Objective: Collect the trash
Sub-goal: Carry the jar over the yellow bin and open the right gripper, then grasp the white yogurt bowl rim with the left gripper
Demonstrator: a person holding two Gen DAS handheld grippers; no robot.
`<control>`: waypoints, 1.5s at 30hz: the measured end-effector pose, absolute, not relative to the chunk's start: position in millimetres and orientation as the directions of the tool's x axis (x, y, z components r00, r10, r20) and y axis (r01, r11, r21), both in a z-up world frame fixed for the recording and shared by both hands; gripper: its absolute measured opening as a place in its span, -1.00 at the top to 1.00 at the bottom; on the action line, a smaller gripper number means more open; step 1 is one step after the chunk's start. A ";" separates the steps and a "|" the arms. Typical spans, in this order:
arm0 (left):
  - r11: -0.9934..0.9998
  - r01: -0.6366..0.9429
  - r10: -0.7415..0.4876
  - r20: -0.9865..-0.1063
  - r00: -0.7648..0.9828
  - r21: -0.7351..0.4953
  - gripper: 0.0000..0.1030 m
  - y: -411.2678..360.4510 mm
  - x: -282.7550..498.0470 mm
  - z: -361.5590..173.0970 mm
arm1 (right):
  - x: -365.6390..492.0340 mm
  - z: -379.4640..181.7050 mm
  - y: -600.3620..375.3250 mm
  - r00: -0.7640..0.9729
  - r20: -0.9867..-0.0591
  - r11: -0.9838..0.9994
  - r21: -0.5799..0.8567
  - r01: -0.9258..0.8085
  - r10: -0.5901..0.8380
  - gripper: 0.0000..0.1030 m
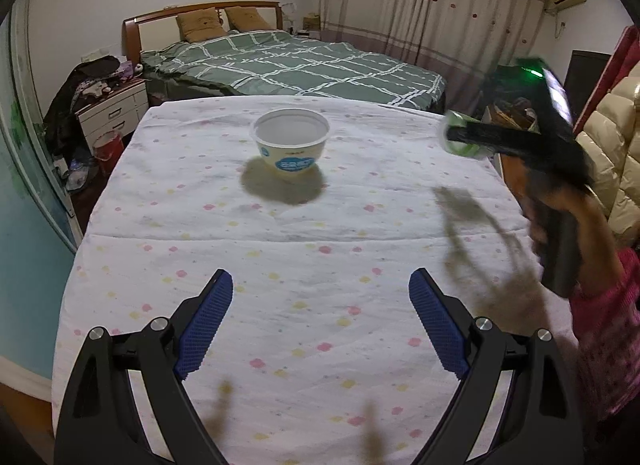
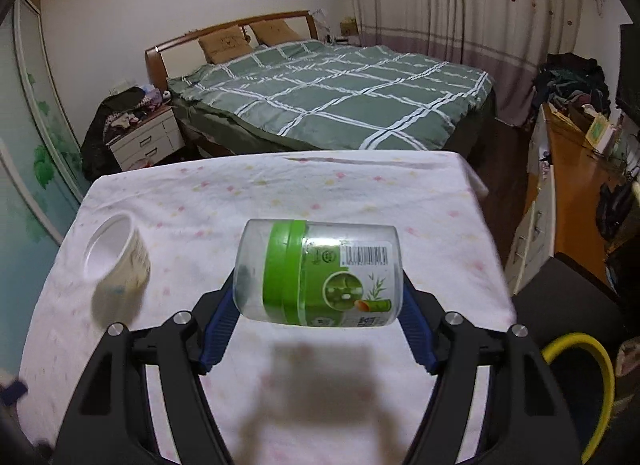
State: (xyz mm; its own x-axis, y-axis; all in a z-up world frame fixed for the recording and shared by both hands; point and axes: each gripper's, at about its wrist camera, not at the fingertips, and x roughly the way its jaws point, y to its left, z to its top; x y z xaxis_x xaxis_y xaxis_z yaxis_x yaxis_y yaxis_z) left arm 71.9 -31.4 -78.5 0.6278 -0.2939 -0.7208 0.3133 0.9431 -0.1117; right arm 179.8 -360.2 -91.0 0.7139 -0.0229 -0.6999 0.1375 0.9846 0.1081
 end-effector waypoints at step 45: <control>0.915 0.404 -0.290 -0.717 0.634 -0.013 -0.73 -92.8 135.8 -54.8 | -24.6 -161.1 -548.6 0.553 -0.768 0.830 0.052 0.556 -0.323 -0.51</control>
